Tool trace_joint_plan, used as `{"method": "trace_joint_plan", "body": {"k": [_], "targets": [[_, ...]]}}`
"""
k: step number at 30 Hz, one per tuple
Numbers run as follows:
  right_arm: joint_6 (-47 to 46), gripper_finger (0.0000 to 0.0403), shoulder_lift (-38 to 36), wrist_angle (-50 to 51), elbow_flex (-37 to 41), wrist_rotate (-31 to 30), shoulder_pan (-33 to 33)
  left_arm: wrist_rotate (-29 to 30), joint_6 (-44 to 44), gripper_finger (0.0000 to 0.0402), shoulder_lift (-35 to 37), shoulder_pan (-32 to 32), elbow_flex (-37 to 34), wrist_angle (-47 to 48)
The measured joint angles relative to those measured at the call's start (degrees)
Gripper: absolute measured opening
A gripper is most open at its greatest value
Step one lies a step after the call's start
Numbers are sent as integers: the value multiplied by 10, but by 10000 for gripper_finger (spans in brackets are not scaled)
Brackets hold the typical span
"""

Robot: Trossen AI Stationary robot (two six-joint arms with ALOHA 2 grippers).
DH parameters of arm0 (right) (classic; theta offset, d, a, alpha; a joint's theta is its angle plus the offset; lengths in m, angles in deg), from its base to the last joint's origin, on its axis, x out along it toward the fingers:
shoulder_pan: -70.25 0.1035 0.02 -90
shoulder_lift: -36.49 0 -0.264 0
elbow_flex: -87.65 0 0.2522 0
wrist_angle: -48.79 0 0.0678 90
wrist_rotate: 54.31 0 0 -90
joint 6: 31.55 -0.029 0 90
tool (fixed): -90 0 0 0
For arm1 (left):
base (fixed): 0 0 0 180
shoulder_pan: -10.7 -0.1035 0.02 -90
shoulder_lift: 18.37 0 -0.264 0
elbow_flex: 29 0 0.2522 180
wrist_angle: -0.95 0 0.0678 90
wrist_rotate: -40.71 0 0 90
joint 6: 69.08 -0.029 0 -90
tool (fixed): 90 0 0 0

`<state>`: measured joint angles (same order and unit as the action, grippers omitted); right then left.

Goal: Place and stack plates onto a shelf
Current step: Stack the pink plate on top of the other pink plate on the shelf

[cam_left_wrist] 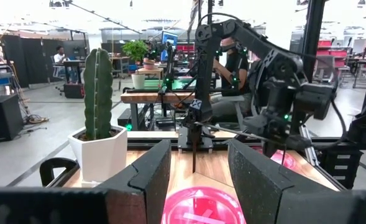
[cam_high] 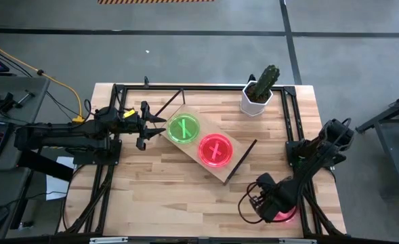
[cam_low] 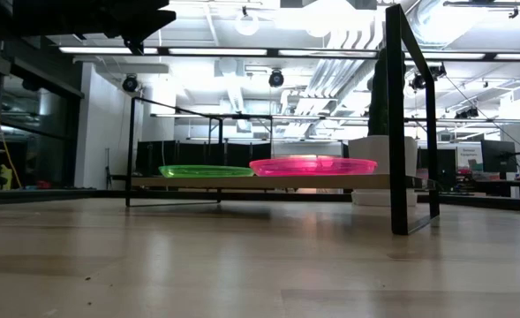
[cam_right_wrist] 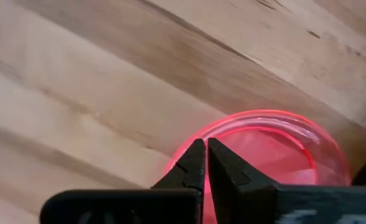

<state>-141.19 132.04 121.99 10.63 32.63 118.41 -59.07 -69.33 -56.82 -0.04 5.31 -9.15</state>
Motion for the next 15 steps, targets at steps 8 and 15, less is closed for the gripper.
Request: {"method": "trace_joint_plan", "body": {"k": [8,15], "targets": [[-59,0,0,-81,44,1,-1,0,-18,152,0,0,0,0],[-61,19,0,-92,45,-1,-9,0,-19,152,0,0,0,0]]}}
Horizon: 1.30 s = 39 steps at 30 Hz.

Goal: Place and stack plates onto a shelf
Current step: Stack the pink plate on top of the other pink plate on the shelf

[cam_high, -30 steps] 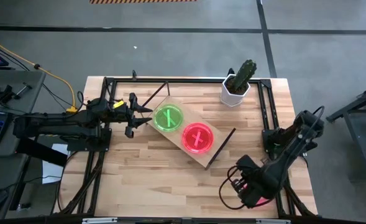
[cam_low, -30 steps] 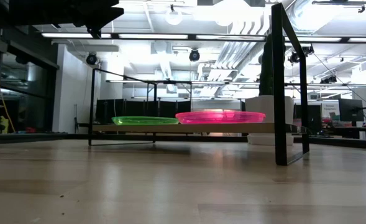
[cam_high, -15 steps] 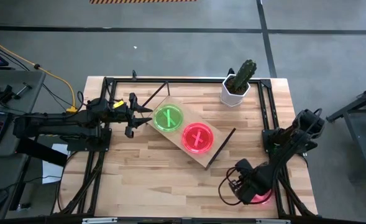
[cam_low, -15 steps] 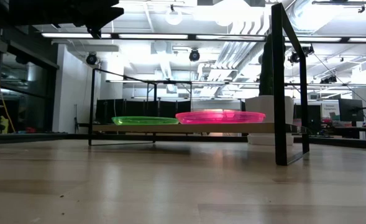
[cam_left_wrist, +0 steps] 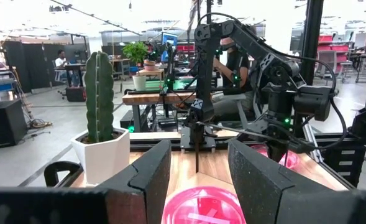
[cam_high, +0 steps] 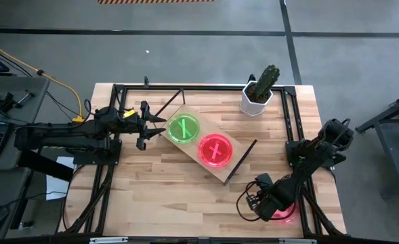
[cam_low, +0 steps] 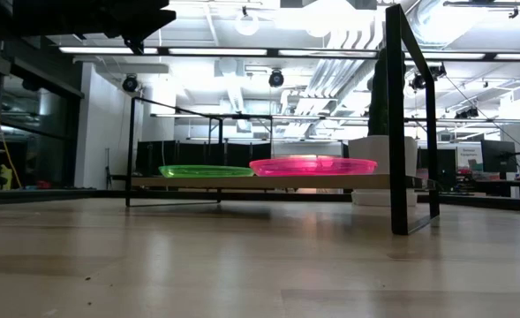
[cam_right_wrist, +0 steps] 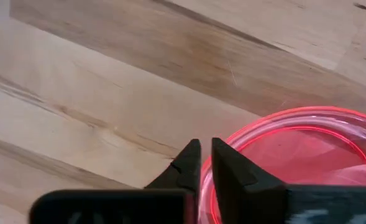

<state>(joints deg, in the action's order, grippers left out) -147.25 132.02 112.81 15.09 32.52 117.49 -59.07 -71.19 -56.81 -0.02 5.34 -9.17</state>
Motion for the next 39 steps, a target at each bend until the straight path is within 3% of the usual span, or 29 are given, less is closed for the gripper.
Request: {"method": "trace_joint_plan", "body": {"k": [6,11,18,29,39], "targets": [[-26,93,0,-4,0,10,-5,0,3,152,0,0,0,0],[-111,135,0,-2,0,79,-15,0,3,152,0,0,0,0],[-138,140,9,-3,0,94,-31,0,3,152,0,0,0,0],[-65,140,70,-38,0,170,-64,0,3,152,0,0,0,0],[-57,130,73,-4,-1,180,-69,0,4,152,0,0,0,0]]}}
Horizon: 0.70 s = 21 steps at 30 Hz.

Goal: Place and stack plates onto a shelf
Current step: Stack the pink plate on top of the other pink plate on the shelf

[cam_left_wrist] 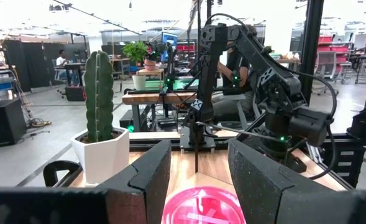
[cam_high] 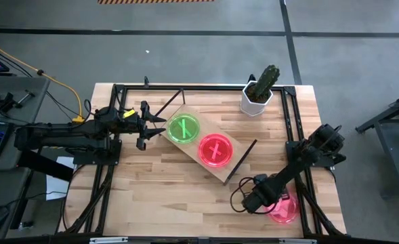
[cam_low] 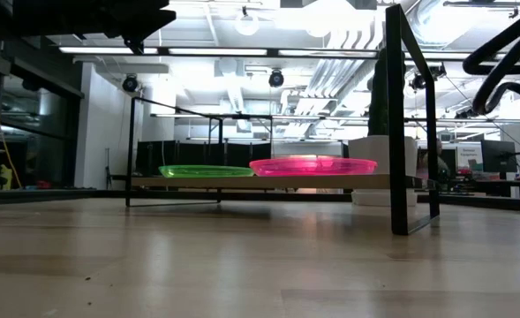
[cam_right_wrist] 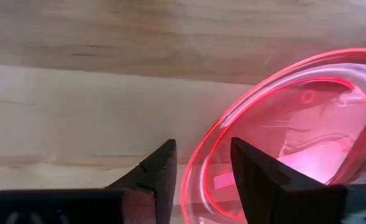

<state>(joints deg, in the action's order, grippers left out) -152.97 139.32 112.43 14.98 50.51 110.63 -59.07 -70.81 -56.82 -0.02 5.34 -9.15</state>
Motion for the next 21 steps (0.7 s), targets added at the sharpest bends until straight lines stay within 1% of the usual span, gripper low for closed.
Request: {"method": "trace_joint_plan", "body": {"k": [6,13,15,18,21], "targets": [[6,84,1,6,1,-1,0,0,0,152,0,0,0,0],[19,12,2,13,2,3,0,0,0,152,0,0,0,0],[25,4,2,14,2,7,0,0,0,152,0,0,0,0],[35,8,2,13,2,8,0,0,0,152,0,0,0,0],[56,3,2,10,2,9,-2,0,0,152,0,0,0,0]]}}
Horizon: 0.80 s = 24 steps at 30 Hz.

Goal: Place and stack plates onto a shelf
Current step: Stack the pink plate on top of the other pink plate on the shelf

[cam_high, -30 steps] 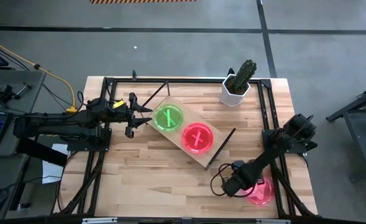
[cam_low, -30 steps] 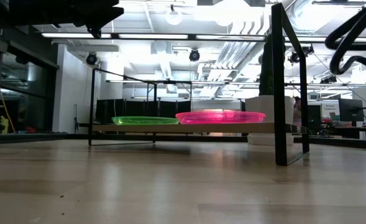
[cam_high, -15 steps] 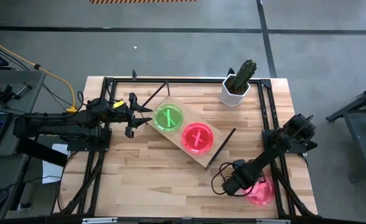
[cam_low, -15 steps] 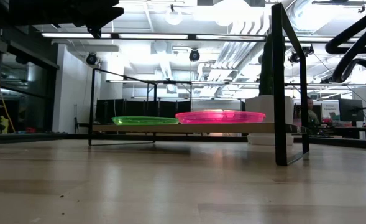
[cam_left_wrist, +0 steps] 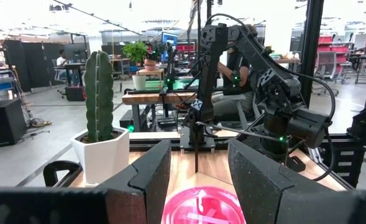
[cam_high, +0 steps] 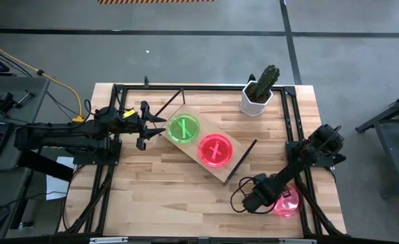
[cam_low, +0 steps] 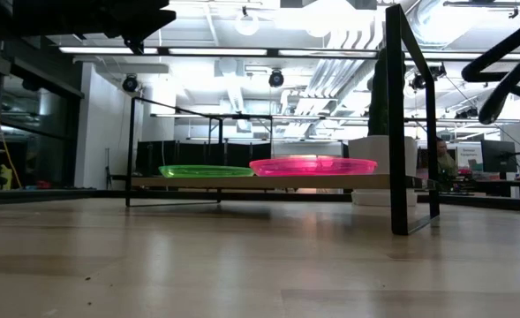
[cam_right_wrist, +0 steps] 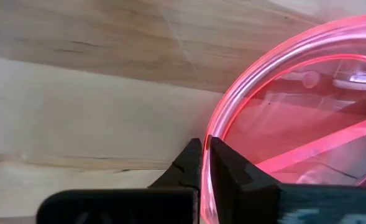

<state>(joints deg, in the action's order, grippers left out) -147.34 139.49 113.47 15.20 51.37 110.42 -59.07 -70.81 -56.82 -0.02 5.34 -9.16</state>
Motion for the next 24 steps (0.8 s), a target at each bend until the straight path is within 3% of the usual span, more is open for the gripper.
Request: {"method": "trace_joint_plan", "body": {"k": [7,17,24], "targets": [[84,0,-1,-1,-39,-7,-6,0,0,152,0,0,0,0],[307,0,-2,38,-207,-41,-8,0,0,152,0,0,0,0],[412,0,-2,36,-357,-134,-8,0,0,152,0,0,0,0]]}}
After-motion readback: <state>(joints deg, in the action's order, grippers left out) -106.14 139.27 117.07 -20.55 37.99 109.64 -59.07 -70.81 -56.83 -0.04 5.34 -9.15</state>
